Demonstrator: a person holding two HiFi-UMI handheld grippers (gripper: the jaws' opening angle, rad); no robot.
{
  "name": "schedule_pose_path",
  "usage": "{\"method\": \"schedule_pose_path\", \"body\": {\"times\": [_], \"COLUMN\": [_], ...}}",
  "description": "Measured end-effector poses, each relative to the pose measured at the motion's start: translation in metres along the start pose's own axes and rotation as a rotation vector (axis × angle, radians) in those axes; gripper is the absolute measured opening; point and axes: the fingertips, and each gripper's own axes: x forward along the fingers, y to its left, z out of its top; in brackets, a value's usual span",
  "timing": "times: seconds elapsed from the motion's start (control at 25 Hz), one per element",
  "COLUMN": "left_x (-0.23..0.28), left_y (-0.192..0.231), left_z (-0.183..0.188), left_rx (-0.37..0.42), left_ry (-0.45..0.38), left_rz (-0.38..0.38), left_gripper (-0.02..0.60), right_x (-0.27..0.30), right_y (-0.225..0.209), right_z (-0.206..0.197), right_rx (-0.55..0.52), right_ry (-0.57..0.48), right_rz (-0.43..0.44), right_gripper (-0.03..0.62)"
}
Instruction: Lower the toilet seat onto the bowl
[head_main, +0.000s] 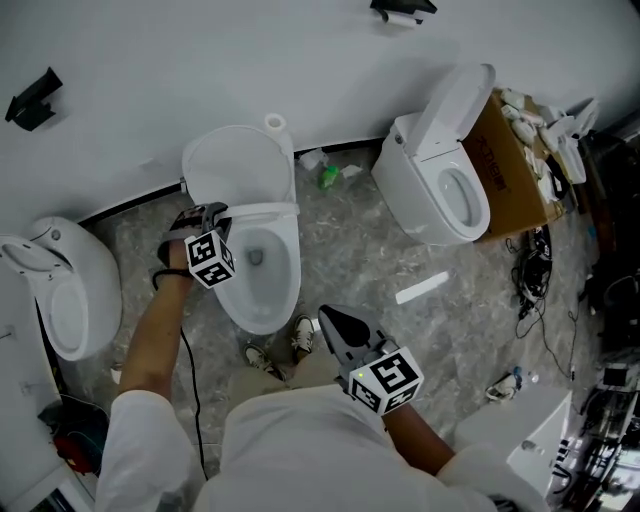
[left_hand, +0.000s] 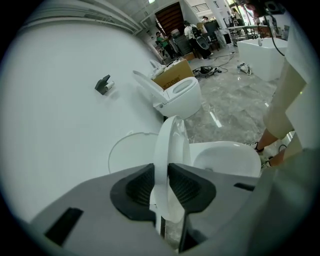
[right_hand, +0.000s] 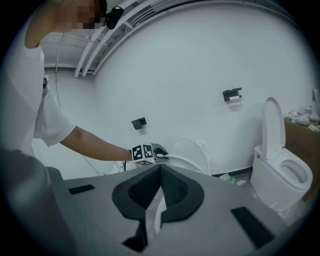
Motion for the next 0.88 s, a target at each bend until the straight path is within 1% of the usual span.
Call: {"method": "schedule_pose_path", "body": {"times": [0.12,0.24,0.44,0.6,0.68,0.8,0.88], "left_x": [-0.008,-0.015,-0.026,-0.032,-0.035,-0.038,-0.038], "left_y": [-0.017,-0.033,-0.067,-0.102,-0.124,-0.157,-0.174], "left_z": [-0.002,-0.004,-0.006,-0.007,-0.009,-0.015,-0.018], "left_rx": [-0.006,-0.014,0.006,-0.005,0.008,0.055,0.059], "left_ry": [-0.023,-0.028,-0.052,-0.078,-0.087,-0.089,-0.089], "left_rz": [-0.024,-0.035,-0.059,-0.098,-0.127,-0.152,-0.166], "left_gripper": [0.087,0.086,0.086,0.094,0.100,0.103,0.103], "right_x": [0.002,0.004,0.003,-0.002,-0.002,-0.002,-0.003], "right_y": [0.012,0.024,0.036,0.044,0.049,0.058,0.063], "right_z": [-0.006,-0.010,-0.023,-0.035,-0.040,-0.047,-0.054], "right_rx": [-0.004,-0.007,-0.003,0.003,0.004,0.003,0.002], "right_ry": [0.011,0.017,0.028,0.042,0.044,0.049,0.056], "right_rz": [0.003,0.002,-0.019,-0.043,-0.053,-0.059,-0.062], "right_gripper": [-0.003,-0.002,-0.002,-0.002,-0.003,-0.002,-0.002]}}
